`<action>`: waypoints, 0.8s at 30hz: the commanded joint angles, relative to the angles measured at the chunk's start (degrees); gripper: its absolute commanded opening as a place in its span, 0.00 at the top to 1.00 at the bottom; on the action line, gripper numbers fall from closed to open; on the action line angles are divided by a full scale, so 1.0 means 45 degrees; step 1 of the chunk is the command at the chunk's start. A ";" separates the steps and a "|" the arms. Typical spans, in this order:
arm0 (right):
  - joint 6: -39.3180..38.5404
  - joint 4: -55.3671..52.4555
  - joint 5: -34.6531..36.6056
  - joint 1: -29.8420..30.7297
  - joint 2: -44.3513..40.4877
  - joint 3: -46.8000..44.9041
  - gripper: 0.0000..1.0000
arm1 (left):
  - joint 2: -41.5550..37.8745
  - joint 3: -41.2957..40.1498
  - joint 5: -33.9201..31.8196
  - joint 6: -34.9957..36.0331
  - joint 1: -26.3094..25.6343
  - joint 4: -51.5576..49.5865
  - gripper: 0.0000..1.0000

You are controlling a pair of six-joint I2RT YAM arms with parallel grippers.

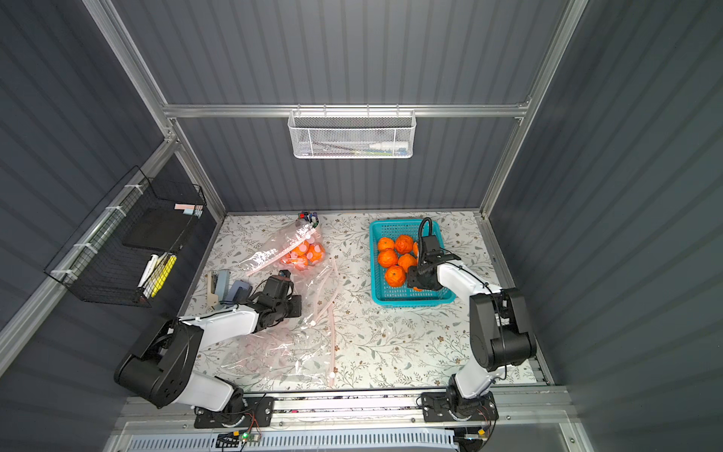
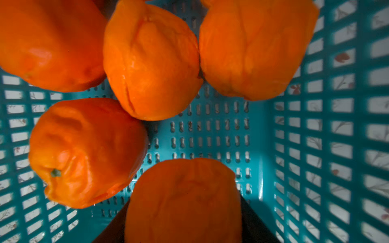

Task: Open the zip-top bag and take out the orange
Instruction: Place the orange in the basket.

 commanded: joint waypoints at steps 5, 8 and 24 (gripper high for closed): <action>0.0372 0.0569 -0.1415 -0.0194 0.1599 0.1396 0.54 | 0.0122 -0.0229 0.0076 -0.0021 0.0060 -0.0773 1.00; 0.0438 0.0629 -0.1457 -0.0194 0.2005 0.1674 0.53 | 0.0158 -0.0222 0.0081 -0.0020 0.0060 -0.0770 1.00; 0.0465 0.0636 -0.0900 -0.0194 0.1667 0.1577 0.24 | 0.0142 -0.0190 0.0043 -0.0026 0.0060 -0.0783 1.00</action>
